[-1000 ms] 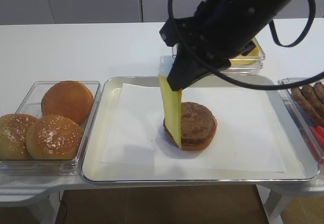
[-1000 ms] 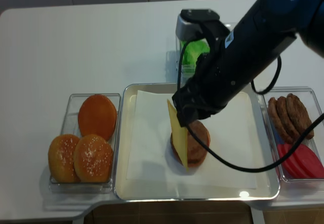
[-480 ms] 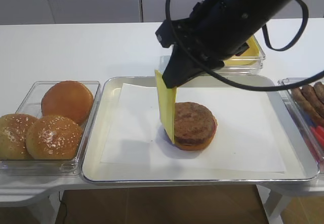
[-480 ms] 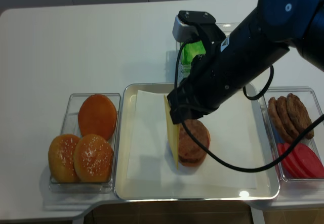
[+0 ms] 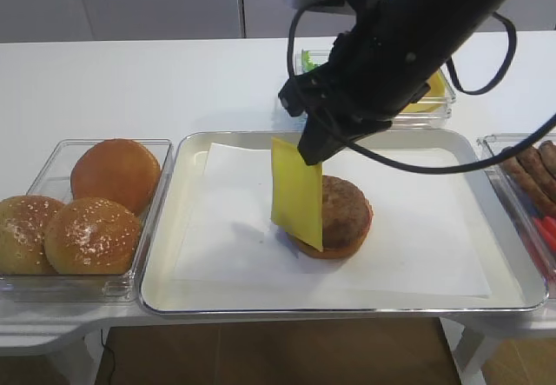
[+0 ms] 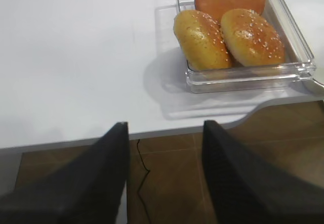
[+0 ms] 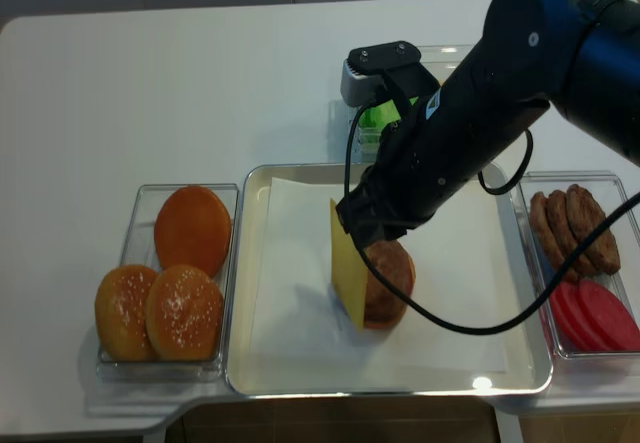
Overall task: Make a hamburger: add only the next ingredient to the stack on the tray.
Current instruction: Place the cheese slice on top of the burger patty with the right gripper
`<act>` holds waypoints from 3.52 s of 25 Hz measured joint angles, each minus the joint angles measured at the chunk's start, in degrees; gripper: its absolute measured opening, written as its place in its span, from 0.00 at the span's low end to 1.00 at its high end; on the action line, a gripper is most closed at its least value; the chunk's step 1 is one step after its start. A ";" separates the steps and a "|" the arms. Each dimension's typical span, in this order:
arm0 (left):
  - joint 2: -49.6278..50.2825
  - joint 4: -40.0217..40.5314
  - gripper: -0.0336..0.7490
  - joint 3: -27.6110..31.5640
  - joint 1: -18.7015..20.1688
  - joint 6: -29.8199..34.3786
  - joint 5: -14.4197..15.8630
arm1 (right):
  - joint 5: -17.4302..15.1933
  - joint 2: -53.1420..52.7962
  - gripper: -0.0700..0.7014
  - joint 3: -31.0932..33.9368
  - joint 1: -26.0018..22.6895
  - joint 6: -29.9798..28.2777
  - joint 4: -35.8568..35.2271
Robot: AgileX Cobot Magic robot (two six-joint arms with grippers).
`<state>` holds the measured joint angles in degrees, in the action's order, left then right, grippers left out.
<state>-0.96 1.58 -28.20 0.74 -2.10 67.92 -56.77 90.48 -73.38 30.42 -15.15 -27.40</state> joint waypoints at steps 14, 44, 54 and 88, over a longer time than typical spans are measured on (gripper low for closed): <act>0.00 0.00 0.49 0.00 0.00 0.00 0.00 | 0.08 0.37 0.12 0.00 0.00 4.01 9.83; 0.00 0.00 0.49 0.00 0.00 0.00 0.00 | -0.41 4.44 0.12 0.00 0.00 11.21 16.08; 0.00 0.00 0.49 0.00 0.00 0.00 0.00 | -0.68 5.05 0.12 0.00 0.00 12.04 16.38; 0.00 0.00 0.49 0.00 0.00 0.00 0.00 | -8.39 -0.76 0.69 -2.17 -0.67 20.30 30.19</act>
<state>-0.96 1.58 -28.20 0.74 -2.10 67.92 -65.16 89.72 -75.56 29.74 5.15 2.79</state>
